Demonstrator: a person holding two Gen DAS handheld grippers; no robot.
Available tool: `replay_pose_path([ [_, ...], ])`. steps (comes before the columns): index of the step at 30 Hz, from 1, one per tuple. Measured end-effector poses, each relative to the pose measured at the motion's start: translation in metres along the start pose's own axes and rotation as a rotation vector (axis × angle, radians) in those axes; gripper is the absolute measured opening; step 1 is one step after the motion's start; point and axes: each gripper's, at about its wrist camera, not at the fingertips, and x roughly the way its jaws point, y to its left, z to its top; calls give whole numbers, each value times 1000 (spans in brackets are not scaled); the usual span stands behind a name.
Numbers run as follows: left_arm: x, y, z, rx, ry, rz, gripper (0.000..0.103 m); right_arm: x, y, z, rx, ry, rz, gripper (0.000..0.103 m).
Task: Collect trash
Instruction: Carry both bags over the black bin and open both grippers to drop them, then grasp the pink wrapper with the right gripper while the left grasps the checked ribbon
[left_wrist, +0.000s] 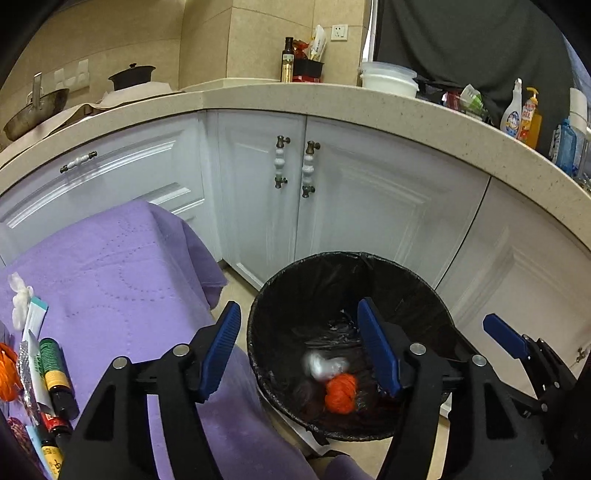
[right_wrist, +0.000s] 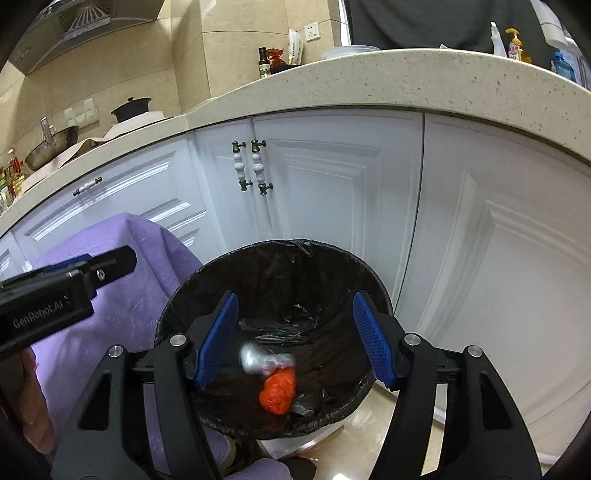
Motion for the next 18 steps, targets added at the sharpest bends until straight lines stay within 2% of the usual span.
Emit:
replay_pose_path([
  [9, -44, 25, -6, -16, -48, 15, 65, -34, 32, -1, -33, -26, 45, 63],
  [18, -104, 88, -38, -67, -80, 123, 65, -73, 92, -15, -75, -30, 162, 63],
])
